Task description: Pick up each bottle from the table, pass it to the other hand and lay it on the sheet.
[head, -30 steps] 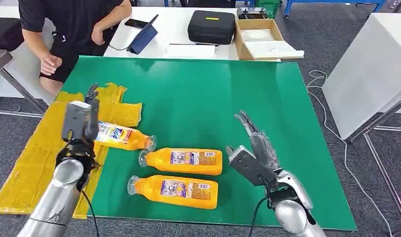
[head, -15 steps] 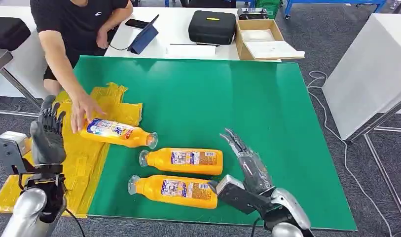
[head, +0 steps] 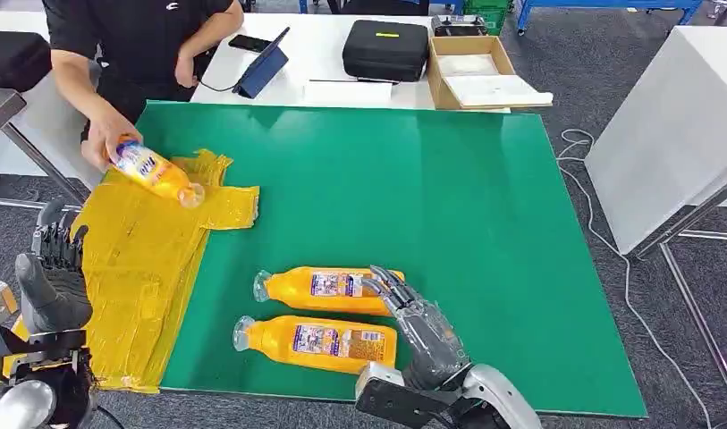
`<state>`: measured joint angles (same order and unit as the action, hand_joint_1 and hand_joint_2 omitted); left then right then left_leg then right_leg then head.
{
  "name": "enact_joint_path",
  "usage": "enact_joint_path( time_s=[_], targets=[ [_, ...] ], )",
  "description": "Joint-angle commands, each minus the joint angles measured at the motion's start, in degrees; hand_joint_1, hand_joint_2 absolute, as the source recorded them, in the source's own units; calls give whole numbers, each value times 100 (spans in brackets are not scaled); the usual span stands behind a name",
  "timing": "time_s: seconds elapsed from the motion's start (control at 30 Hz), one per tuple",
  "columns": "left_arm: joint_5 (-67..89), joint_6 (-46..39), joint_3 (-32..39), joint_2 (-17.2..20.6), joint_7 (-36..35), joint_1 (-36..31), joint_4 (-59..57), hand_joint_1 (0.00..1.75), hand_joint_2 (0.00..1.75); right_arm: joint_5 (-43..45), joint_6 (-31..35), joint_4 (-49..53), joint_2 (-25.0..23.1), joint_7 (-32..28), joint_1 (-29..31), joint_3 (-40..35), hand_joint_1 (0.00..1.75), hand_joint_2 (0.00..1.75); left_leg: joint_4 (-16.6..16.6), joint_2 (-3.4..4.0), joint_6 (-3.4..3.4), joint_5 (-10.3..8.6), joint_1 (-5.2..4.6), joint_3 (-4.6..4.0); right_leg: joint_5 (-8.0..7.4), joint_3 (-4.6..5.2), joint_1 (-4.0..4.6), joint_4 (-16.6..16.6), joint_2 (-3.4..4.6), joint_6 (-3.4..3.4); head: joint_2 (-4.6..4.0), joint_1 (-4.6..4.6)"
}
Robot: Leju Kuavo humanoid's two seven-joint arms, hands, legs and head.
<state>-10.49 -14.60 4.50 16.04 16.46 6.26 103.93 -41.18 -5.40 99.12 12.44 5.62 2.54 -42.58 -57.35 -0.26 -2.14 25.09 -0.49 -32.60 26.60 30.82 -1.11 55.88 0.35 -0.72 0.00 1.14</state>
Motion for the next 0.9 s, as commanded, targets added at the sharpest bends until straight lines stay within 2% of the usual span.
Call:
enact_joint_path(
  time_s=[0.03,0.43,0.9],
  targets=[
    [-25,61,85,-192,-64,-51,-89,0,0,59,-97,-1228,-441,201,388,-209,0,175,6,7,10,-1,4,10,-4,-9,3,-9,5,6,0,0],
    [-163,77,53,-165,-21,-71,-67,0,0,-387,-331,-1857,-885,475,701,-319,0,175,6,12,19,-3,8,8,-9,-7,7,-11,7,10,0,0],
    [-263,61,113,-179,-6,-75,-35,0,0,-1403,-838,-1670,-1006,971,997,-890,0,175,5,9,23,-2,10,8,-6,-8,8,-10,4,13,0,0]
  ],
)
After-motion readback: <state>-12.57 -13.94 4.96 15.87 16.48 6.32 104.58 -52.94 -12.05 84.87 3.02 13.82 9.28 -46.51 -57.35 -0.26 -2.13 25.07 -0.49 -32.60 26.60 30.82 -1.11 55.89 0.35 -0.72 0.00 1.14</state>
